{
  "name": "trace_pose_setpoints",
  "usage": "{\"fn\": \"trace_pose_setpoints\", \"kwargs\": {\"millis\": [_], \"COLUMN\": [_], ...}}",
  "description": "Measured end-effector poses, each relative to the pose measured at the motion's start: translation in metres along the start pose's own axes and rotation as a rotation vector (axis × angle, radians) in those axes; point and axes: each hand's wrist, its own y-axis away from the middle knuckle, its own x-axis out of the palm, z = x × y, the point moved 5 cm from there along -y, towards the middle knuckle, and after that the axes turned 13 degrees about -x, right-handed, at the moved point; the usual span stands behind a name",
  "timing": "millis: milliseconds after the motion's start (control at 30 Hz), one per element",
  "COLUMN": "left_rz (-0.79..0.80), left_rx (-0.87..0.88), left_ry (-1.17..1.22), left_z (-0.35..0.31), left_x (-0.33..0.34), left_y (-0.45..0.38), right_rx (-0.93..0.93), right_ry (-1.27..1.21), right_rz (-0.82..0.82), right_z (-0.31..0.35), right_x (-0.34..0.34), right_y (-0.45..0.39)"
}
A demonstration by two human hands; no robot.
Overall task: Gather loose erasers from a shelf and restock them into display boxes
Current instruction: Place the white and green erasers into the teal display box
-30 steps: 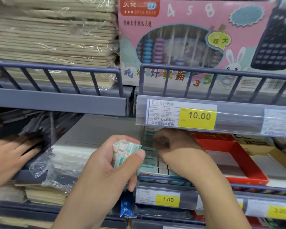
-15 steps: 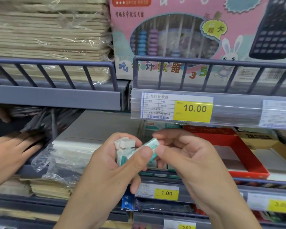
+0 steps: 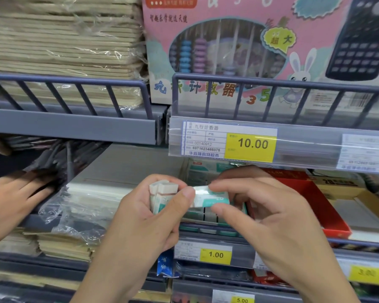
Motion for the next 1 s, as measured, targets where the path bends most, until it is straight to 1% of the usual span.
{"fn": "trace_pose_setpoints", "kwargs": {"millis": [67,133,200,300,367,433,533,733,1000], "left_rz": [-0.033,-0.06,-0.078,-0.118,-0.129,-0.11,-0.071,-0.047,-0.031], "left_rx": [-0.012,-0.02,-0.023,-0.021,-0.024,-0.039,-0.049,-0.004,0.009], "left_ry": [0.053,0.101,0.139,0.206,0.207,0.178,0.127,0.089,0.049], "left_z": [0.001,0.003,0.003,0.005,0.005,0.005,0.004,0.0,-0.002], "left_x": [-0.002,-0.006,-0.008,-0.012,-0.013,-0.012,-0.012,-0.011,-0.012], "left_y": [-0.001,-0.001,-0.002,-0.004,-0.004,-0.004,-0.003,-0.001,-0.001], "right_rx": [0.06,0.175,0.301,0.402,0.41,0.399,0.417,0.431,0.434], "right_ry": [0.076,0.155,0.221,0.322,0.377,0.42,0.472,0.609,0.626], "right_rz": [-0.04,-0.048,-0.002,0.112,0.222,0.297,0.373,0.523,0.612], "right_z": [-0.009,-0.029,-0.051,-0.073,-0.079,-0.085,-0.092,-0.097,-0.096], "right_x": [-0.01,-0.02,-0.025,-0.021,-0.013,-0.007,0.001,0.011,0.016], "right_y": [-0.001,-0.001,-0.003,-0.006,-0.011,-0.016,-0.026,-0.036,-0.04]}}
